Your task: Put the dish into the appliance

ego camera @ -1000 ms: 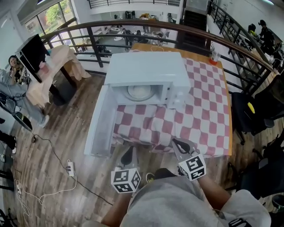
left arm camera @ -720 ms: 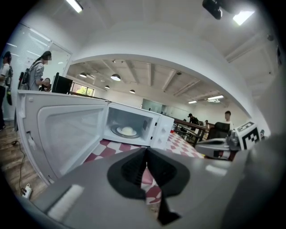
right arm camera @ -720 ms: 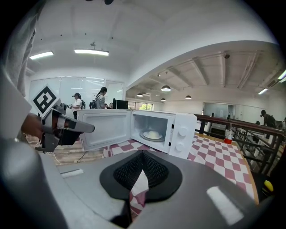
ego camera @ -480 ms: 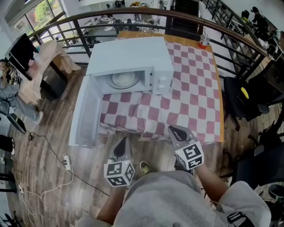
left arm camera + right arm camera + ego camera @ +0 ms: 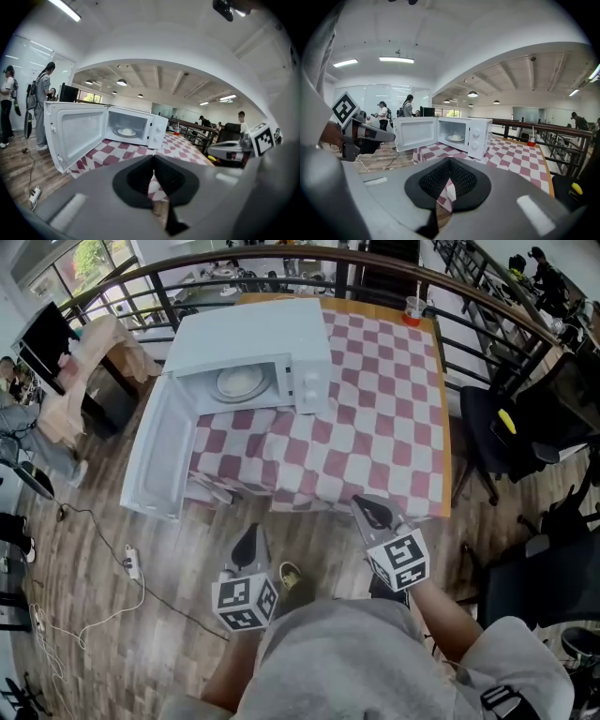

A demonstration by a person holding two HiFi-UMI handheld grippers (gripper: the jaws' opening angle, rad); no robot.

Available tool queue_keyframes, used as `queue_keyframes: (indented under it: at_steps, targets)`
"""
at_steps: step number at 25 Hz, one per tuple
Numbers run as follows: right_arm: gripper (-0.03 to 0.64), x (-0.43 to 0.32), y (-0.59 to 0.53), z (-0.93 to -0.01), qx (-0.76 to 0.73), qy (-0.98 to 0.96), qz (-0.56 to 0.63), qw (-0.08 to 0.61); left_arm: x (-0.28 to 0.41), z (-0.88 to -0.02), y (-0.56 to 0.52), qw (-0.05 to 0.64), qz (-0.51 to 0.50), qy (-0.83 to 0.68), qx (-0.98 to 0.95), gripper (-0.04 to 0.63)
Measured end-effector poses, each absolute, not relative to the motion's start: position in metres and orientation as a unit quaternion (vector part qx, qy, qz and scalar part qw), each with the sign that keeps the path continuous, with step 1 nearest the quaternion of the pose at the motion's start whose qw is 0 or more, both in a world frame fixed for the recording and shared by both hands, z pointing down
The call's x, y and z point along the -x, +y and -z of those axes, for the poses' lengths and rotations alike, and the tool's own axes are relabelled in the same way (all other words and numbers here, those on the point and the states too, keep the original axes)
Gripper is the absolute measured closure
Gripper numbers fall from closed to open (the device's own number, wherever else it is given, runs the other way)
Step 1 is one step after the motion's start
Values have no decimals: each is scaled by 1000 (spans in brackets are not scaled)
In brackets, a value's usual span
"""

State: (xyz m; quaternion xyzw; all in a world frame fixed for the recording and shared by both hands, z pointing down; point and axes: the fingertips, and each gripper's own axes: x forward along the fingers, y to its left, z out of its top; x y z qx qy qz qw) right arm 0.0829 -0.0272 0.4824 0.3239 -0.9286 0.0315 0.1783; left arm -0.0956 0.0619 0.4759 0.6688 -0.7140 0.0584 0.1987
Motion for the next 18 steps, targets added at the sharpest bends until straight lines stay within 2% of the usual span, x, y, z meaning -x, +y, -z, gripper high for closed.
queue_keyframes:
  at_steps: [10,18]
  targets:
    - [619,-158,40,-496,-301,-937,-31,175,18,-484,139,196,-51,-741,-640,584]
    - [618,-190,74,-497,-299,-939,-34,169,-19,-487,185,200,-50,-748,-631,584]
